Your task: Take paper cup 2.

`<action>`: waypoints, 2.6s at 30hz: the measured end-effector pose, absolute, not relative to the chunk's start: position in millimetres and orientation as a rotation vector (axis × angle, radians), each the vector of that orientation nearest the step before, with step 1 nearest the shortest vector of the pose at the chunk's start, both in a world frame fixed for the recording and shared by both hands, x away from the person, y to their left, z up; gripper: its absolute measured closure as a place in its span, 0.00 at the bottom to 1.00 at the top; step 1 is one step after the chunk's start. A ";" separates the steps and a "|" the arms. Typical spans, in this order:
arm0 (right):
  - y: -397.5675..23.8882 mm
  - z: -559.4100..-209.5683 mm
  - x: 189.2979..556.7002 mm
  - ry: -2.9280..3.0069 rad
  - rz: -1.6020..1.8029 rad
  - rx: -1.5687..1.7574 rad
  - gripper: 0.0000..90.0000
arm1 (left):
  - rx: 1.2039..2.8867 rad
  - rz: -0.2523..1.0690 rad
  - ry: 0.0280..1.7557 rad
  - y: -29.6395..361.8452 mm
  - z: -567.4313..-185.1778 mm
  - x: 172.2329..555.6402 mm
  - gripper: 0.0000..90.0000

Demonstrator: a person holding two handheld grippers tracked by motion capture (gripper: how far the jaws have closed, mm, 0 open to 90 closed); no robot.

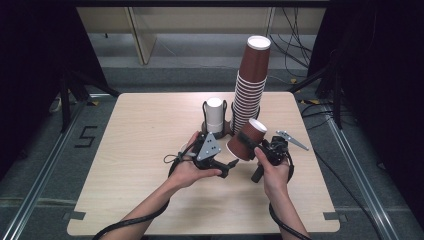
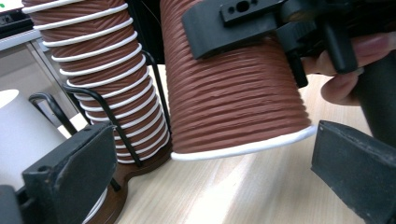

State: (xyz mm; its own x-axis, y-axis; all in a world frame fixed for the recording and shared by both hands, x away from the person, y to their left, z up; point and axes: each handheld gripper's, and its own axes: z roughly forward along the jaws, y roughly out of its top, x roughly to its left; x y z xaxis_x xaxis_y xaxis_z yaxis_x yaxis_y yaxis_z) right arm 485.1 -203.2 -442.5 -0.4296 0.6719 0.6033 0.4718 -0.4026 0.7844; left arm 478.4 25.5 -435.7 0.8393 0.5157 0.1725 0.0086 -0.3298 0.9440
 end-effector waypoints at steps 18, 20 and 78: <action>-194.8 -443.3 484.4 1.618 1.981 1.583 0.20 | 1.858 0.481 0.392 15.3 -439.2 481.6 0.00; -194.6 -443.9 484.3 1.626 1.979 1.576 0.20 | 1.861 0.479 0.390 14.6 -439.4 482.3 0.00; -183.4 -434.8 483.3 1.722 2.044 1.499 0.05 | 1.873 0.476 0.347 17.9 -431.9 486.1 0.13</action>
State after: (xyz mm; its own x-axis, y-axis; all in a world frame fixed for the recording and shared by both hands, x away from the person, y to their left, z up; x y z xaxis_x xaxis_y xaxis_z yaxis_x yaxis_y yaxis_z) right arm 483.3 -183.4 -434.8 -0.5191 0.6006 0.6081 0.4973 -0.3665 0.7864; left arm 486.1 17.9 -431.9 0.8755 0.4570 0.1567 0.0086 -0.3391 0.9407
